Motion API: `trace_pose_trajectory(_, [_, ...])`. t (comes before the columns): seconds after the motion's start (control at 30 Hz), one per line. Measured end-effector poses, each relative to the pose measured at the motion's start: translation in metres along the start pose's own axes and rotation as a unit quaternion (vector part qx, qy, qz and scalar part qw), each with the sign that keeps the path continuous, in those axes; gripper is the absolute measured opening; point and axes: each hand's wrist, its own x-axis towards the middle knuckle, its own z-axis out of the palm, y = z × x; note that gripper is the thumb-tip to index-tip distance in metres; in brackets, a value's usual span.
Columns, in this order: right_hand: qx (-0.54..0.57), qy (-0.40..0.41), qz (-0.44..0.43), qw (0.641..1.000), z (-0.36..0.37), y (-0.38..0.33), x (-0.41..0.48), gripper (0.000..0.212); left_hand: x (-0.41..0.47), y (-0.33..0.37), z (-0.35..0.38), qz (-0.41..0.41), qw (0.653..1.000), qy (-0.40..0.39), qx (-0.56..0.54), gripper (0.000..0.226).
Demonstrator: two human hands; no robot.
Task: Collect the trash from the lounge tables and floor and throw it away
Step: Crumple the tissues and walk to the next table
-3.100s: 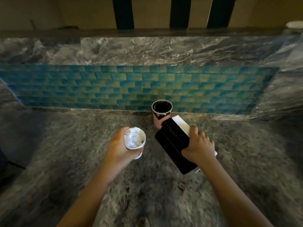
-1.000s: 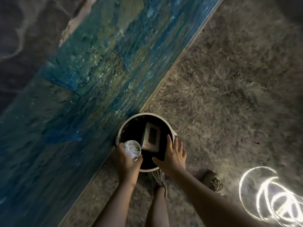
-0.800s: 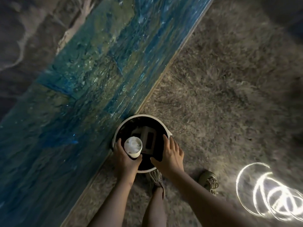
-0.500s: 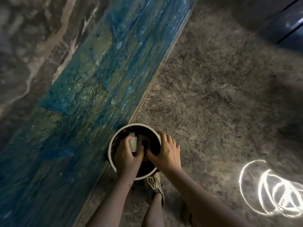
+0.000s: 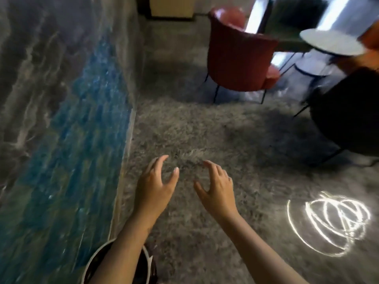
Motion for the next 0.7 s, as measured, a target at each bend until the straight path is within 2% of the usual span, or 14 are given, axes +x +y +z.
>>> trace_pose_trajectory(0.1, [-0.026, 0.047, 0.039, 0.998, -0.096, 0.036, -0.003, 0.038, 0.009, 0.091, 0.026, 0.074, 0.996, -0.054, -0.005, 0.054])
trace_pose_trajectory(0.23, [-0.059, 0.104, 0.107, 0.987, -0.218, 0.088, -0.033, 0.032, -0.002, 0.212, 0.069, 0.186, 0.976, -0.11, 0.006, 0.061])
trace_pose_trajectory(0.43, [-0.075, 0.233, 0.217, 0.945, -0.387, 0.156, -0.109, 0.031, -0.036, 0.384, 0.144, 0.359, 0.91, -0.209, 0.008, 0.053])
trace_pose_trajectory(0.57, [-0.077, 0.289, 0.292, 0.909, -0.451, 0.199, -0.171, 0.031, -0.076, 0.462, 0.197, 0.427, 0.864, -0.266, -0.002, 0.049])
trace_pose_trajectory(0.7, [-0.084, 0.305, 0.361, 0.877, -0.483, 0.251, -0.212, 0.031, -0.111, 0.516, 0.26, 0.475, 0.816, -0.328, -0.029, 0.055])
